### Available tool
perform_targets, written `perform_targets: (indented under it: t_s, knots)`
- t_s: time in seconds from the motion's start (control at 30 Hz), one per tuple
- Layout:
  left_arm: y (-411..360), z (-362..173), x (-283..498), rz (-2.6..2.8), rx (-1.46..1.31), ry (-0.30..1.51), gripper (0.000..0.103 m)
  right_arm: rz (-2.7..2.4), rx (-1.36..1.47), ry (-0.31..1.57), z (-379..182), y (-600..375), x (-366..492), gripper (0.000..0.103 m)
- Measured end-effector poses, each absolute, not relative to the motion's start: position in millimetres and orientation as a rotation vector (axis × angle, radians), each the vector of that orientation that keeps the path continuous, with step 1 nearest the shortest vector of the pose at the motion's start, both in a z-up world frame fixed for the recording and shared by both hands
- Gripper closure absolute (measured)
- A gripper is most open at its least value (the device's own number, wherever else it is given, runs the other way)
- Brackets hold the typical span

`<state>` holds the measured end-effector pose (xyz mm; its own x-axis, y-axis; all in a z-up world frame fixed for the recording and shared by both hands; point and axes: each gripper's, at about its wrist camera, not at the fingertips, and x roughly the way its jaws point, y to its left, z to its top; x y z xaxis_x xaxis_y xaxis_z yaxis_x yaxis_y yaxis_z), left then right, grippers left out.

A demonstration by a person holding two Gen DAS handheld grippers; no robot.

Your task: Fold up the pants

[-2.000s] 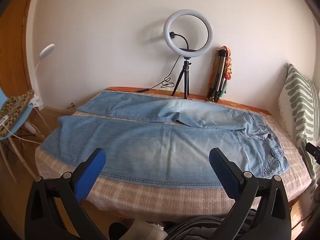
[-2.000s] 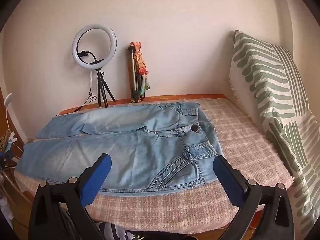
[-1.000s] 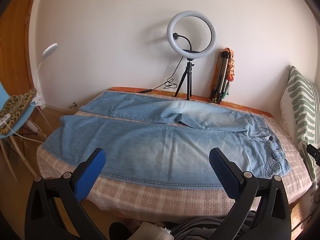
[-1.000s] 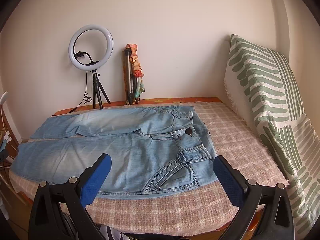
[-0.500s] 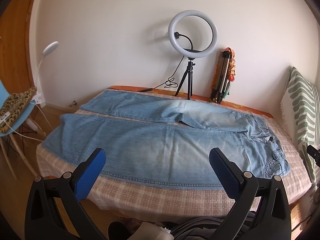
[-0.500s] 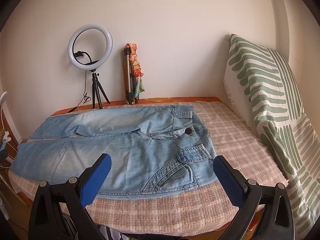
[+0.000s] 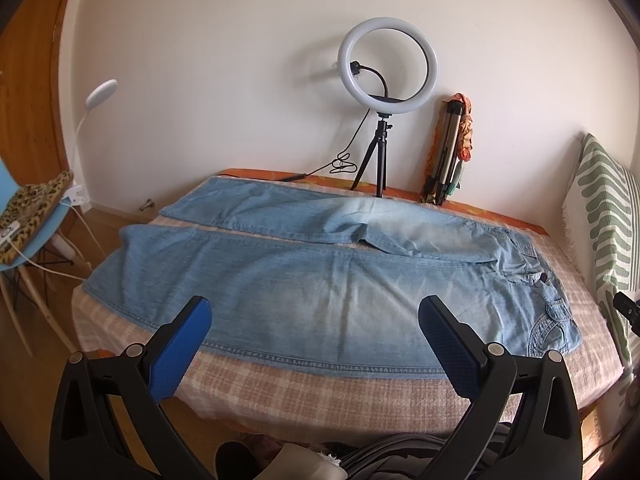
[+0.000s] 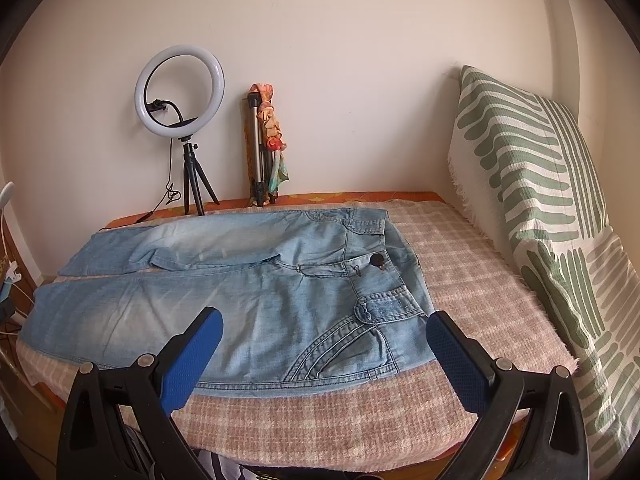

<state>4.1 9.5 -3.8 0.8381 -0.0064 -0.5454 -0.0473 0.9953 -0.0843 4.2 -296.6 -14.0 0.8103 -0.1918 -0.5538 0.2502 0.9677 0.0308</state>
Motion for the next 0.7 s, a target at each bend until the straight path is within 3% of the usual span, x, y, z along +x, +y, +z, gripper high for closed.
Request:
perform_targets:
  t_s: [0.7]
  knots:
    - [11.7,-6.3,10.5,0.024,-0.094,0.585,0.000,-0.233,0.101,0.589,-15.7,-298.9,9.0,0.000]
